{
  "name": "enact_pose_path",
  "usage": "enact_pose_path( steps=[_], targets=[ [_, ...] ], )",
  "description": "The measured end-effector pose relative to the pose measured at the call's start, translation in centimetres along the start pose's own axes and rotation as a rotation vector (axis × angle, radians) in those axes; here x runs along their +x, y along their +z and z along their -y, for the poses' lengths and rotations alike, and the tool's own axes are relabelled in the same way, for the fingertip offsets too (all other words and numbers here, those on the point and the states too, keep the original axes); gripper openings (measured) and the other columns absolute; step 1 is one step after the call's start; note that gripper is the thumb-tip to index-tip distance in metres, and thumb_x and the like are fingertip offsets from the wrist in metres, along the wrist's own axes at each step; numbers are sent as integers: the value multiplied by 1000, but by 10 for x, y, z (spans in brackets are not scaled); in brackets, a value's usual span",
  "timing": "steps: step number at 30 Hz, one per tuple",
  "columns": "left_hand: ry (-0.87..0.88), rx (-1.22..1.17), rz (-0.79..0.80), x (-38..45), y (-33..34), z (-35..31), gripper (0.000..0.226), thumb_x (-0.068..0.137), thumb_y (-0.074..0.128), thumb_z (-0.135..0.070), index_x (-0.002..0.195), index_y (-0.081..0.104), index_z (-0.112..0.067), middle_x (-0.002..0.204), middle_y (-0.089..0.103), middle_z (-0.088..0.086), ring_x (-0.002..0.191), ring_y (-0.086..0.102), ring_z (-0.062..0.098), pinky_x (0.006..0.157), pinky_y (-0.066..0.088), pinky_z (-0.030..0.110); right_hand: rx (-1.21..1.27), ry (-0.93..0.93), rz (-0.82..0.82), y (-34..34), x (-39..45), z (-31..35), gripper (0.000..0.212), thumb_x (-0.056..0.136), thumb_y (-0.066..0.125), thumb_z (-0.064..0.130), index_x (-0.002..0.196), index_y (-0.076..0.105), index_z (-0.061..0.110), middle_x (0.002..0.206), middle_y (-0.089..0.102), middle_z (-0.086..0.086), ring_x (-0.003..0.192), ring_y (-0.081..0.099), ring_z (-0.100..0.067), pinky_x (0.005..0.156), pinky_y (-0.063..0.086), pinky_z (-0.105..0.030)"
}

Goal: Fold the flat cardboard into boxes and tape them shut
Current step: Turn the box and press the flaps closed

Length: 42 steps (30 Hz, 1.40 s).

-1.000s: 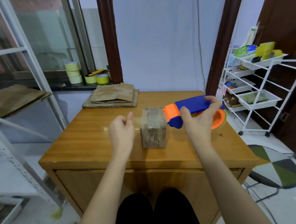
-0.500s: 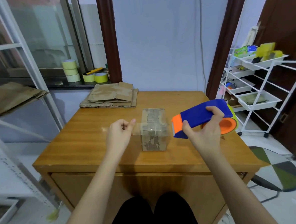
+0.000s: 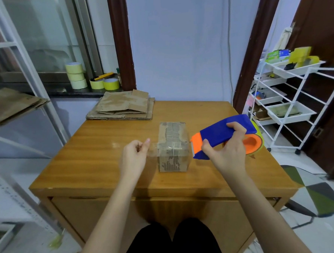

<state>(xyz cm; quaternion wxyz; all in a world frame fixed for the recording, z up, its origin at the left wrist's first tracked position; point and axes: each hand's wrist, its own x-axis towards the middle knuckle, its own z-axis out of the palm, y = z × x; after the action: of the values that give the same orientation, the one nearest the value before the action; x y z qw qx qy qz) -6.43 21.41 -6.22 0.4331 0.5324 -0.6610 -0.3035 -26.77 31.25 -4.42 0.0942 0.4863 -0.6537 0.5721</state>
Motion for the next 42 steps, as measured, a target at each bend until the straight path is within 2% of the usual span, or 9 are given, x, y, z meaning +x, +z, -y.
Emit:
enact_pose_path(
  steps=[6,15,21,24,28,31,37,39,42],
  targets=[
    [-31,-47,43,2,6,0,38,95,53,-36,63,52,-16,61,52,-2,57,47,10,52,31,14,23,37,13,5,0,-7,64,67,68,30,117,40,1,81,43,18,67,52,-15,59,38,-25],
    [-217,-200,132,1,36,7,33,95,46,-44,77,47,-17,71,55,1,60,48,14,58,39,25,86,117,44,10,-4,-17,57,75,76,10,115,36,7,77,48,12,68,52,-7,63,40,-27],
    [-212,161,142,-5,41,10,47,98,28,-52,83,53,-16,69,55,1,60,50,17,55,38,26,101,138,53,11,-3,-12,56,77,74,10,116,35,5,79,48,12,71,54,-9,67,45,-31],
    [-219,234,142,-11,34,6,29,103,34,-35,105,54,-14,88,60,1,75,56,17,62,41,28,108,146,58,11,-2,-10,57,77,74,12,118,35,6,81,48,11,74,54,-13,69,44,-32],
    [-146,-281,44,-23,22,-14,35,104,32,-28,133,46,-13,130,52,0,123,48,18,93,35,24,107,158,70,9,-2,-7,57,78,74,12,119,35,6,85,48,12,79,56,-16,72,48,-36],
    [-137,-496,199,-43,33,-30,53,102,34,-38,151,21,-23,152,30,-6,139,29,13,101,24,22,115,169,70,10,-2,-6,58,77,74,14,119,34,9,88,52,4,84,59,-23,75,50,-41],
    [-54,-313,200,-42,48,-15,78,92,59,-13,153,10,-21,150,37,-3,137,36,14,109,33,30,107,168,68,10,-3,-5,58,78,74,18,119,33,11,88,56,1,82,60,-21,71,49,-34],
    [-28,-184,218,-40,47,-10,82,88,65,-15,152,13,-20,147,42,-2,135,39,16,110,37,39,107,172,75,10,-3,-5,57,78,73,19,118,33,12,89,58,-3,81,60,-21,70,48,-31],
    [76,166,158,-38,37,-9,83,88,66,-29,152,15,-16,151,37,3,137,37,19,111,36,36,111,180,80,10,-4,-6,56,79,73,19,118,33,13,89,59,-4,81,60,-20,65,45,-23]
  ],
)
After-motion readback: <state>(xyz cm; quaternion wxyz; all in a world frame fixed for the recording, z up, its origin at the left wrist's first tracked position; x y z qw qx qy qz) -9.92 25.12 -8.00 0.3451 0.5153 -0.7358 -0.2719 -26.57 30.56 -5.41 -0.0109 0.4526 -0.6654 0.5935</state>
